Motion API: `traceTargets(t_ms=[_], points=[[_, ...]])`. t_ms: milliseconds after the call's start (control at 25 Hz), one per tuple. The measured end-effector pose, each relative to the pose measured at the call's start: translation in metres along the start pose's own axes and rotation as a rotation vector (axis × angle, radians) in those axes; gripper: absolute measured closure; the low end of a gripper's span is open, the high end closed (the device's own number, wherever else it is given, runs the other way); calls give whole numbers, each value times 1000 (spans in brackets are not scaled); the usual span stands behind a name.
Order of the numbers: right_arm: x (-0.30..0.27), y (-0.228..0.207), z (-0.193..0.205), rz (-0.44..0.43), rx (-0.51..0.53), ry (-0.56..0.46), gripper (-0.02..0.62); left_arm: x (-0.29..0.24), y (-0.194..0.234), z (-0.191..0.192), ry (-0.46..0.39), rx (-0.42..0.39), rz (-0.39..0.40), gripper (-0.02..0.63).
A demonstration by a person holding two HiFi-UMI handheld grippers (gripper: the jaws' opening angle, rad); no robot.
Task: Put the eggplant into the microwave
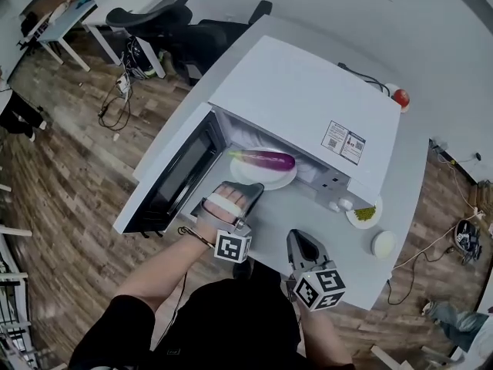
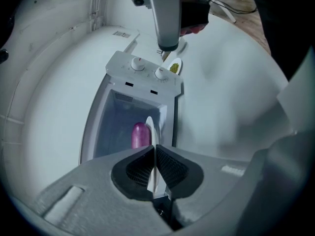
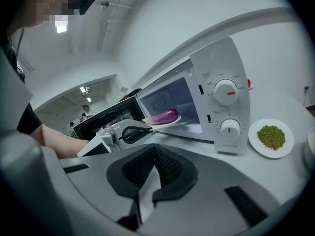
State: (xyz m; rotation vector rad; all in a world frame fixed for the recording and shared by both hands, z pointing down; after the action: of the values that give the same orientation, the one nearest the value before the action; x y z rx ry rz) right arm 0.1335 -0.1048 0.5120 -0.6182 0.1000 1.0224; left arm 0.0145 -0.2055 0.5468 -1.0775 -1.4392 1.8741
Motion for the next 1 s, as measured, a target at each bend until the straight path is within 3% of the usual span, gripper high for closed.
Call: traceTargets(t_ms=[560, 1000], points=[[-36, -27, -6, -26, 24, 18, 580, -48, -7, 12, 1, 5, -5, 586], [-43, -39, -17, -43, 12, 14, 580, -69, -12, 16, 18, -75, 58, 586]])
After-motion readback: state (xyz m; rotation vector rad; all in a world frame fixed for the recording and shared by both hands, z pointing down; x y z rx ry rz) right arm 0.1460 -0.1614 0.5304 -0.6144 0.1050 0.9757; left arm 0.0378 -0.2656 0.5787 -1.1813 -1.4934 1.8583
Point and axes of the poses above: the fingertips, and each gripper's own axes: x backward along the fingers, y to its left, z out of its underside, the point moved 6 cm from there along x, backward along the fingers, and after that the axes turned 5 degrees about -z, right-handed, at the moved point
